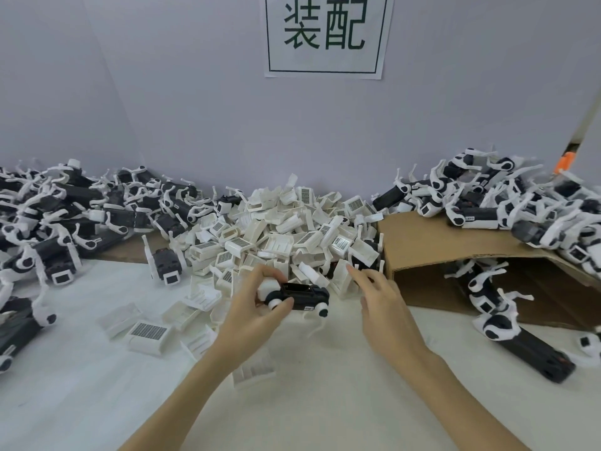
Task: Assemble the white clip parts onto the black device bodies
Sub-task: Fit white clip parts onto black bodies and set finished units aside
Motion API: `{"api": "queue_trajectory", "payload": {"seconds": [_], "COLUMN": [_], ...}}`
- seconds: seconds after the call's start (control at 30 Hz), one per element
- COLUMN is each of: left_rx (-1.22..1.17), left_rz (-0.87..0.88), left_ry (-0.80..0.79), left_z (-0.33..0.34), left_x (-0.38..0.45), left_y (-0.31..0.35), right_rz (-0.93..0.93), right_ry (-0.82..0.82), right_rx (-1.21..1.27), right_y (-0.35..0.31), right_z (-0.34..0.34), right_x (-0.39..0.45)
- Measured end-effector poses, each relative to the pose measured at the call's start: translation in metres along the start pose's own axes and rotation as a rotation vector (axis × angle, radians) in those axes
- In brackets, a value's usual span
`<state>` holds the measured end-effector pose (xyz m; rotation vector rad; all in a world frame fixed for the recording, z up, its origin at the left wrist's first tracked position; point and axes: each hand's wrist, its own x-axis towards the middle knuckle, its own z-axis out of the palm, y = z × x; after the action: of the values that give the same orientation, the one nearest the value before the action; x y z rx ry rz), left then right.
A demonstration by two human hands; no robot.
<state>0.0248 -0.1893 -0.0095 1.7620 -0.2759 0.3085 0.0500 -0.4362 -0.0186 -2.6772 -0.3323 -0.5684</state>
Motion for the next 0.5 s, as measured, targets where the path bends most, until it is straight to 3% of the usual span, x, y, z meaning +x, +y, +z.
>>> {"api": "queue_trajectory", "payload": {"seconds": [0.17,0.37,0.5], "left_rx": [0.12,0.194,0.248], "left_rz": [0.1,0.17,0.246], "left_ry": [-0.052,-0.059,-0.076], "left_z": [-0.002,-0.004,-0.001], "left_x": [-0.002,0.0,0.001], "left_y": [-0.001,-0.001,-0.001], "right_rz": [-0.039,-0.077,0.009], "right_ry": [-0.008,0.133,0.256], "right_rx": [-0.18,0.014,0.261], "right_y": [0.007,0.014,0.011], "right_z": [0.002,0.007,0.008], "right_x": [0.023,0.015,-0.001]}}
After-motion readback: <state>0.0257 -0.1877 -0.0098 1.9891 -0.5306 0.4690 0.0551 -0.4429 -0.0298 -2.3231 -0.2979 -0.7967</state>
